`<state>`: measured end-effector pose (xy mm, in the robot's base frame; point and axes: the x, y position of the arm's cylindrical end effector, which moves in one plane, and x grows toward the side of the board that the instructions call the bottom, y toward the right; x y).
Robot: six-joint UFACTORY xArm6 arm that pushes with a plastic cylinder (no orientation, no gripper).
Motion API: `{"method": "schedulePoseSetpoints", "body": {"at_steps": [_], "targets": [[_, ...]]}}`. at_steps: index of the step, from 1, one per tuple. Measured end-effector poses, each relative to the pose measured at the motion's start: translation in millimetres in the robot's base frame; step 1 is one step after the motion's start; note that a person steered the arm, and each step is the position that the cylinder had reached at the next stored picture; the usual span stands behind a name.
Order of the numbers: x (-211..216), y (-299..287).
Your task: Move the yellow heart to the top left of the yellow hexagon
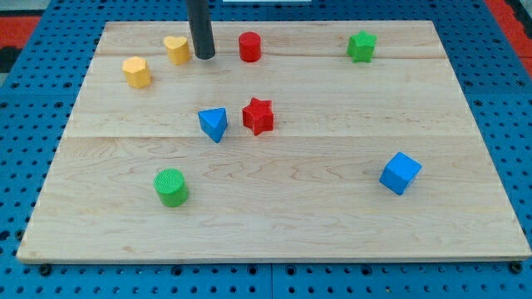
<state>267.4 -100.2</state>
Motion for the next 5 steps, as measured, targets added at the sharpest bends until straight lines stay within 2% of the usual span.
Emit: {"method": "schedulePoseSetpoints", "body": {"at_steps": [1, 2, 5], "targets": [[-3.8, -70.5], [-4.7, -101.5], [-3.8, -91.3]]}}
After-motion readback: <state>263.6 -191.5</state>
